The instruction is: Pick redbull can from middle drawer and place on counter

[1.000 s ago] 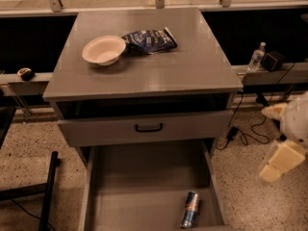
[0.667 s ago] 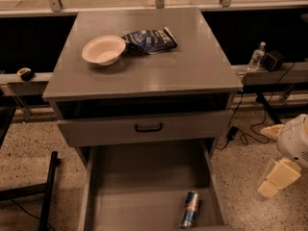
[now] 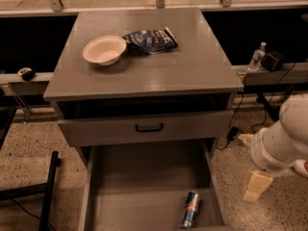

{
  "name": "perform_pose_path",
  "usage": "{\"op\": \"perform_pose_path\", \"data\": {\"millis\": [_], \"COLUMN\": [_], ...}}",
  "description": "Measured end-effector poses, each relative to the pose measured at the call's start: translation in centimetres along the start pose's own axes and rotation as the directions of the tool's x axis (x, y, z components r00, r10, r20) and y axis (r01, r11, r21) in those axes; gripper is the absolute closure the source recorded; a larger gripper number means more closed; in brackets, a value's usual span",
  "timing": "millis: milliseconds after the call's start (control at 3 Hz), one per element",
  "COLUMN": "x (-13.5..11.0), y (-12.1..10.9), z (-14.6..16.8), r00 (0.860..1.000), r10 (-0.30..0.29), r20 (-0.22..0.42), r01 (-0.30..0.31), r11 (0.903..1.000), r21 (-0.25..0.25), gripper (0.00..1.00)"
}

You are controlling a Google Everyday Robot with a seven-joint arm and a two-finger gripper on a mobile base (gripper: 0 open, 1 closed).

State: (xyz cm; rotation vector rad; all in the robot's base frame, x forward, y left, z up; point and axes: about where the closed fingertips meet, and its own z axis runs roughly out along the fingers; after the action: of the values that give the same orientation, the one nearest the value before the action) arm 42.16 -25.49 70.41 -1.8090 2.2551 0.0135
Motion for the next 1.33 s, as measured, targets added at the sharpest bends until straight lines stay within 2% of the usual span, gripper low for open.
{"op": "perform_pose_path", "data": {"millis": [333, 667, 1000, 1333], "x": [0.7, 0.6, -2.5, -5.2], "y": [-1.0, -1.1, -0.4, -0.8], "z": [4.1, 4.0, 4.7, 8.7], "r00": [0.994, 0.993, 0.972, 0.895], "r10": [-0.109, -0.116, -0.231, -0.435], "r20": [0.024, 0.025, -0.046, -0.102], "r01": [0.108, 0.115, 0.234, 0.442], "r11": [0.9937, 0.9928, 0.9705, 0.8958], "r21": [0.026, 0.031, 0.060, 0.050], "gripper": [0.00, 0.00, 0.00, 0.00]}}
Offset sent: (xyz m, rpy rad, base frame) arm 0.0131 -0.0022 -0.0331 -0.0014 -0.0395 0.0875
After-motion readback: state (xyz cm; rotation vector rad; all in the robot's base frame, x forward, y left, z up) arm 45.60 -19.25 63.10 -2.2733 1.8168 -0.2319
